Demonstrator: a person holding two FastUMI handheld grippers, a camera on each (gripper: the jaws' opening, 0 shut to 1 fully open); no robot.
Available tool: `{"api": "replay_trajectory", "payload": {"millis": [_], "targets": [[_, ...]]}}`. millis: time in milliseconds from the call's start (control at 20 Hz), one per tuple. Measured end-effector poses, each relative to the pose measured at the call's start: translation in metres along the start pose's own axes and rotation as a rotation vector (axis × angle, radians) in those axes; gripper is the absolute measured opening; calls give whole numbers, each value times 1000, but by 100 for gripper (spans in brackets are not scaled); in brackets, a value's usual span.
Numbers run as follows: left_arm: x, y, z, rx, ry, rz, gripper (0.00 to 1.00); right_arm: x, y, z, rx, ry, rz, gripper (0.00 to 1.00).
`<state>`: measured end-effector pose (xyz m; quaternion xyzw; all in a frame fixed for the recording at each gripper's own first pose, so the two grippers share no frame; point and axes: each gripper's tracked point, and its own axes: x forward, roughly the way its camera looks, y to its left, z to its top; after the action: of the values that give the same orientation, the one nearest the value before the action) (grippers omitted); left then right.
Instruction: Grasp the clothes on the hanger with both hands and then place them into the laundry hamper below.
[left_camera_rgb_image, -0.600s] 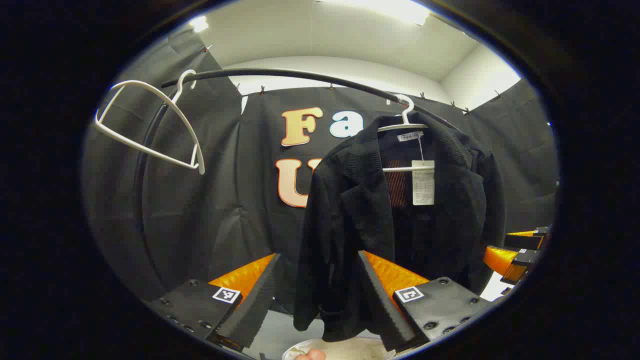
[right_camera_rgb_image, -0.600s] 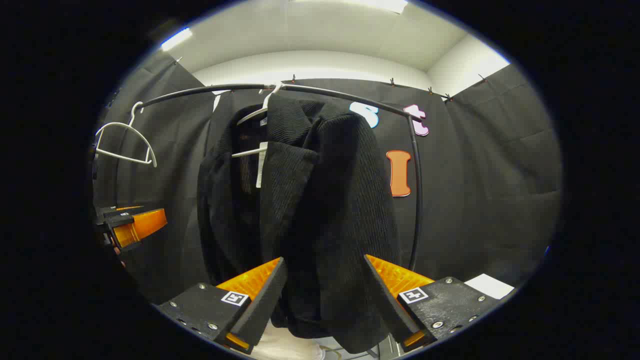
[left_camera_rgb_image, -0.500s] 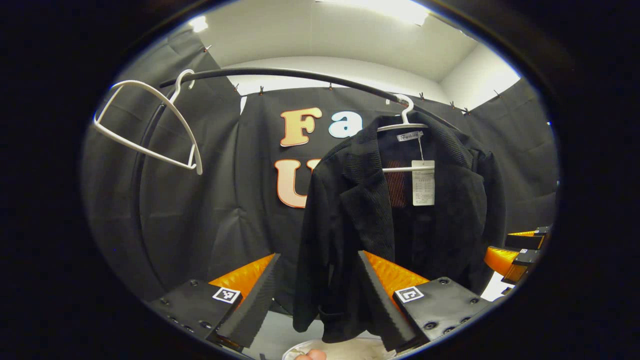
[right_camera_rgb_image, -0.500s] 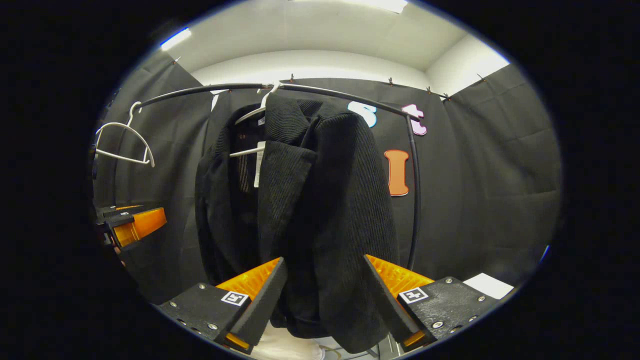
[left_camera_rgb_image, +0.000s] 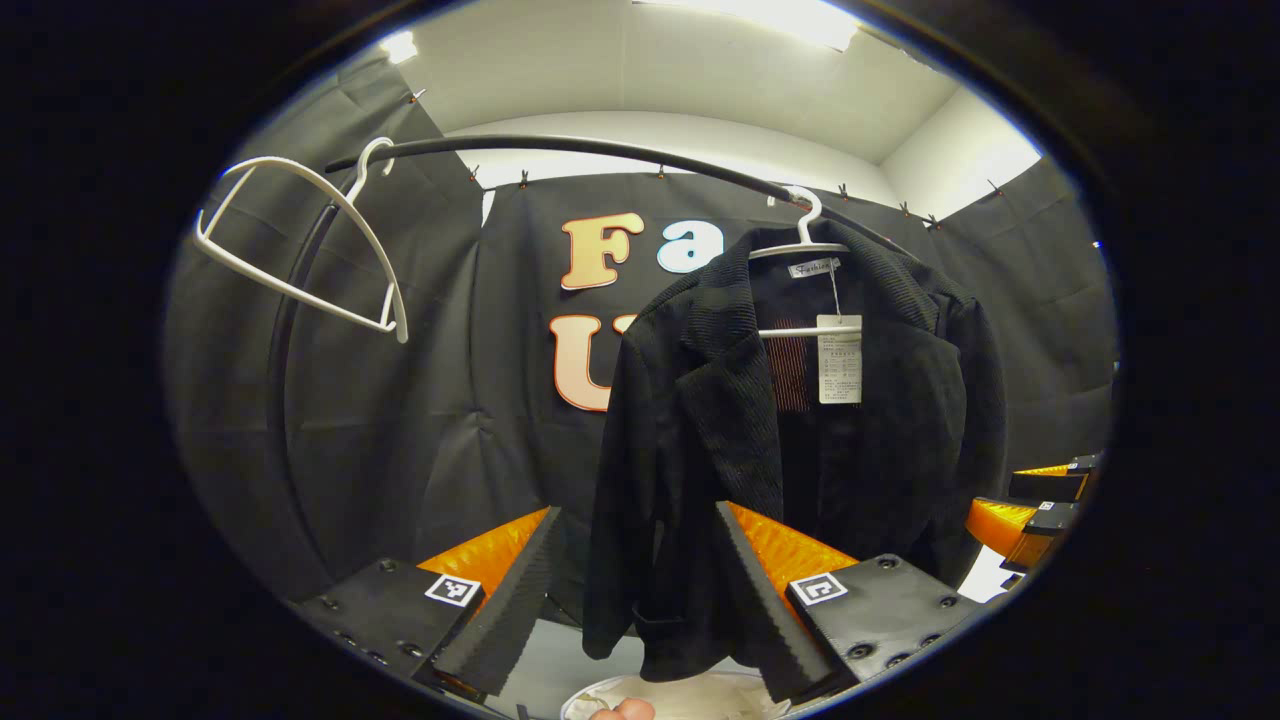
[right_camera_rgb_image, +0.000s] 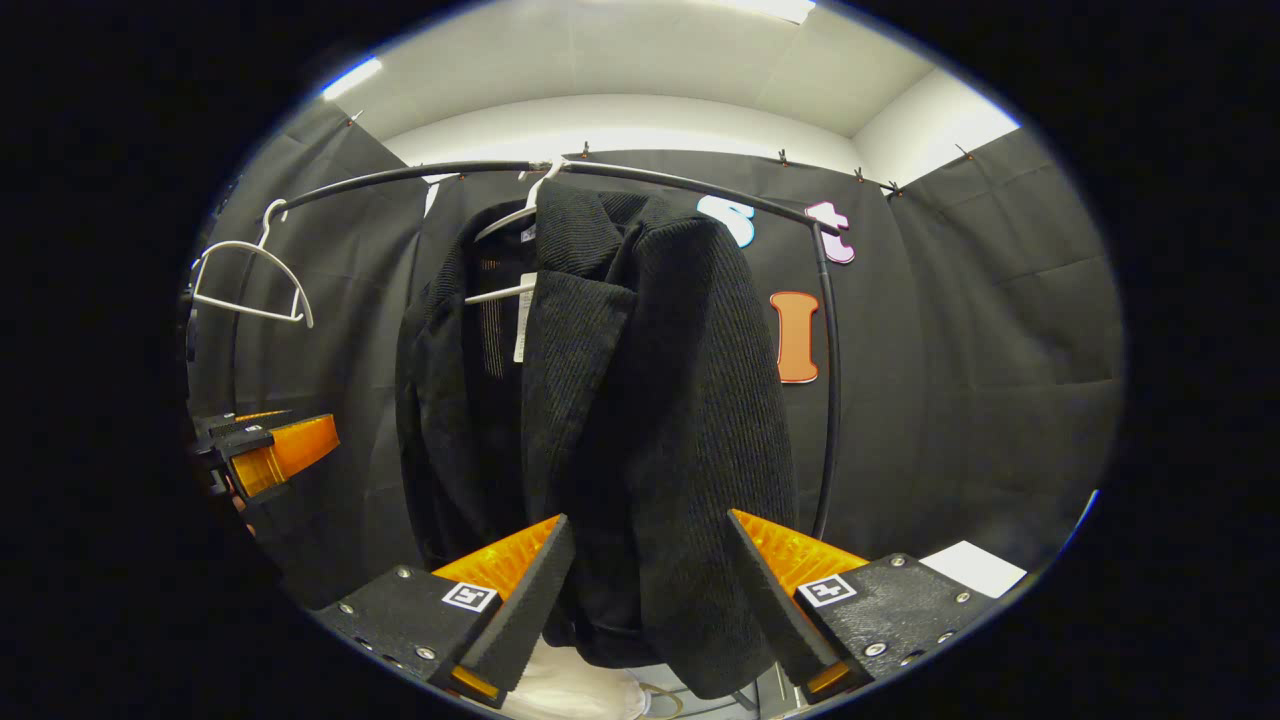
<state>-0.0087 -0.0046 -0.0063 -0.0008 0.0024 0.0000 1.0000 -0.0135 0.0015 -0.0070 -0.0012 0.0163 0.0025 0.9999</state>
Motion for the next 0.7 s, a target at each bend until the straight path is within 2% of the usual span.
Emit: {"api": "replay_trajectory", "payload": {"millis": [350, 550, 700], "targets": [[-2, -2, 5, 10, -8, -9, 97, -7, 9, -5, 17, 21, 11, 94], [-7, 2, 7, 11, -11, 0, 95, -6, 24, -4, 9, 19, 58, 94], [-14, 9, 9, 15, -10, 10, 93, 7, 45, -11, 36, 39, 115, 89]]}}
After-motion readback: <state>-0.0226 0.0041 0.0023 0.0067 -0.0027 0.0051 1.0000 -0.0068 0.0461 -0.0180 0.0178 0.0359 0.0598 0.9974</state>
